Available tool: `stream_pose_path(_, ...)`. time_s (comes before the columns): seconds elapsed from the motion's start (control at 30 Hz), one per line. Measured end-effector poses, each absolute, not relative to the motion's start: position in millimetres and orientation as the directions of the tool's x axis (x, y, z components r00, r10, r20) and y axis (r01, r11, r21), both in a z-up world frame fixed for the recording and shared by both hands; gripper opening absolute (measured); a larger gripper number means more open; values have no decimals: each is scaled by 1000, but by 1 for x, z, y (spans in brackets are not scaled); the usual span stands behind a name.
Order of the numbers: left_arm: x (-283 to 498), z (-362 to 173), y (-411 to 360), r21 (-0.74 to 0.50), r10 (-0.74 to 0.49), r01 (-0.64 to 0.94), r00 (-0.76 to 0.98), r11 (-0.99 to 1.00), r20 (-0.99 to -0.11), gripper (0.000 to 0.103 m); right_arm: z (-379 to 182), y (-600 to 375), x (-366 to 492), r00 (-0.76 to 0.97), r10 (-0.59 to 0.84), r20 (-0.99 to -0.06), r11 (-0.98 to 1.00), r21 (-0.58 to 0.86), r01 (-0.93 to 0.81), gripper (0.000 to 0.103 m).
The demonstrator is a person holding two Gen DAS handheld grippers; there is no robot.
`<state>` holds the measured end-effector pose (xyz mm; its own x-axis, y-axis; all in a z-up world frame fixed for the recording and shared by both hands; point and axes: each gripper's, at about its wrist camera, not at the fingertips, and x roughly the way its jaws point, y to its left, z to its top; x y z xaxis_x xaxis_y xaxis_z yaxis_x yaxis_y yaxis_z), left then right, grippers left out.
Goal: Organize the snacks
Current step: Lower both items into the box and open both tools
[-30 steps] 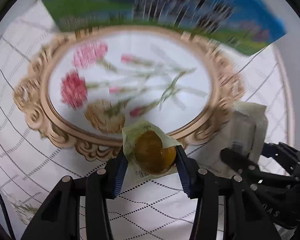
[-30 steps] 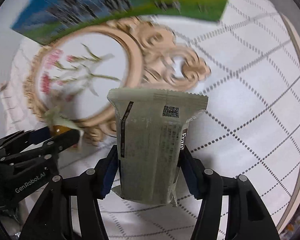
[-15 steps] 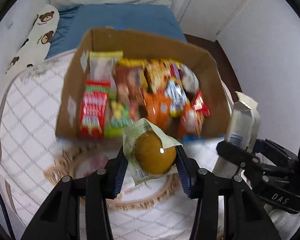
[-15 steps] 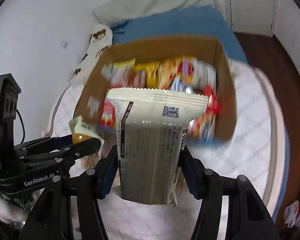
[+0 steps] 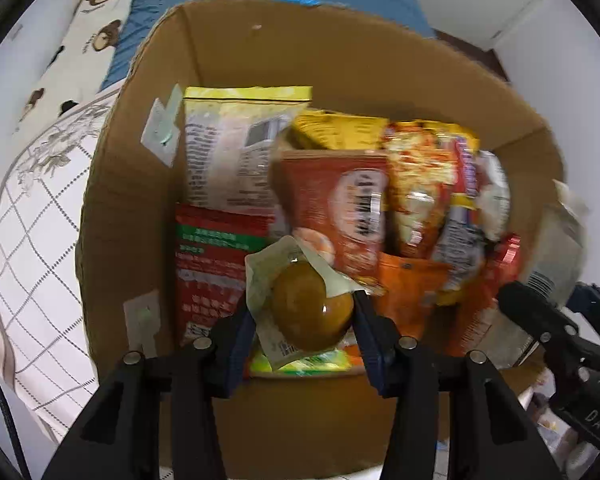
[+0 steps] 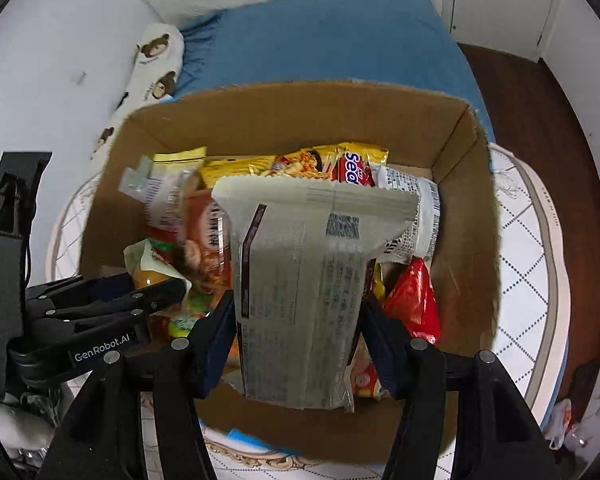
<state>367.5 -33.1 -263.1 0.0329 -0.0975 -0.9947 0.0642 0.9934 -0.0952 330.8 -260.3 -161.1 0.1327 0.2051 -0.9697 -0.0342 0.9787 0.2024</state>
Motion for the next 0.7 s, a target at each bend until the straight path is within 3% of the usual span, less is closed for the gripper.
stream_pose_path(0.03,369,-266,-32,-76,-79,61,42,995,-996,49,-167,-260,334,114,182,-977,983,180,-31,72)
stream_pose_path(0.07,371,-268,-32,-71,-74,60,41,996,-996,63,-172,-261,337,102,163,-981,987,162,-26,80)
stream_pose_path(0.1,372,-270,-32,-76,-78,58,39,995,-996,79,-175,-262,338,98,149,-984,989,148,-18,95)
stream_pose_path(0.13,373,-270,-31,-77,-80,55,44,995,-996,83,-177,-263,339,96,142,-985,990,141,-17,98)
stream_pose_path(0.27,371,-268,-31,-68,-73,71,66,995,-995,90,-185,-268,337,87,125,-988,992,125,-9,98)
stream_pose_path(0.7,341,-240,-44,-10,-23,78,179,997,-984,90,-167,-287,309,162,57,-985,997,65,45,101)
